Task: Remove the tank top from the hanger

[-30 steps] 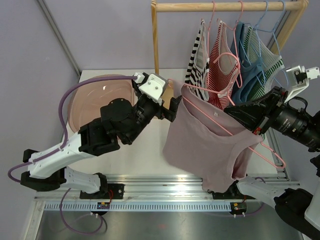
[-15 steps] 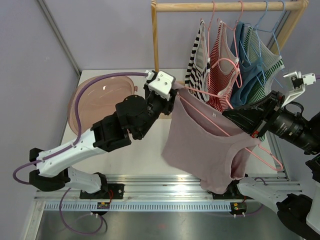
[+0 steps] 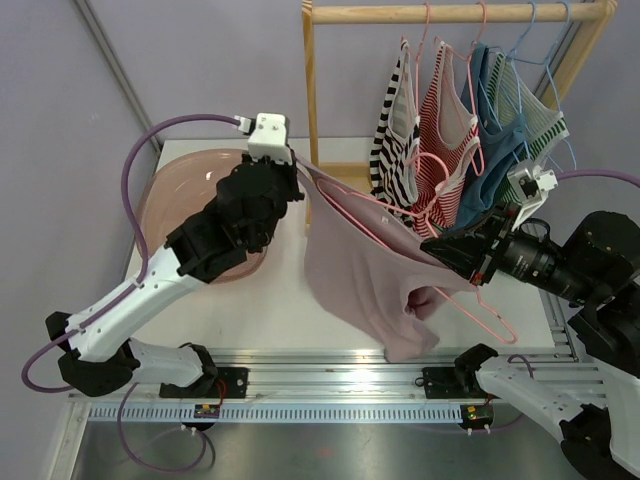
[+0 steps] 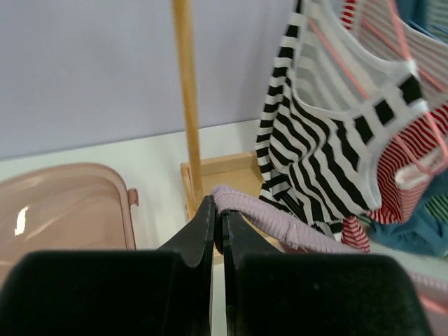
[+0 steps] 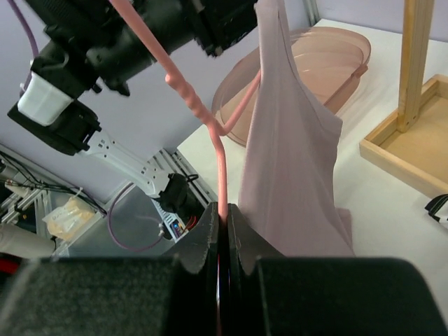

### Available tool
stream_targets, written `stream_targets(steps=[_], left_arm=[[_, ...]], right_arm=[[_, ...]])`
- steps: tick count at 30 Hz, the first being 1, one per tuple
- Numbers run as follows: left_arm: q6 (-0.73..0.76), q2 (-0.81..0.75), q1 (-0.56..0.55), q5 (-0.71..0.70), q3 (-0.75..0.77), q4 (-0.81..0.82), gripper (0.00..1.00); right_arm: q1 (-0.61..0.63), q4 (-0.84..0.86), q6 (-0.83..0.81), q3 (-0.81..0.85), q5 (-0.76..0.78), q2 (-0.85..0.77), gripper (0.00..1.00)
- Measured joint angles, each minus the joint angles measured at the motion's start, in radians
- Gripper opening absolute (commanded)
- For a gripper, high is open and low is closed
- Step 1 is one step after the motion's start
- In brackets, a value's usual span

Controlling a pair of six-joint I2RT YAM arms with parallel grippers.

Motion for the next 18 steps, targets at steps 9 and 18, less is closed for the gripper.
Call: stream_targets(steps=[9, 18], left_arm=[[-0.218, -0.060, 0.146, 0.051, -0.056, -0.133, 0.00], [-0.251, -0.299, 0.172, 0.536, -0.420, 0.001, 0.00]], right_arm=[[0.000, 0.220, -0.013, -0.234, -0.066, -0.128, 0.00], [0.000, 0.792, 0.117, -0.673, -0.017, -0.217, 0.00]])
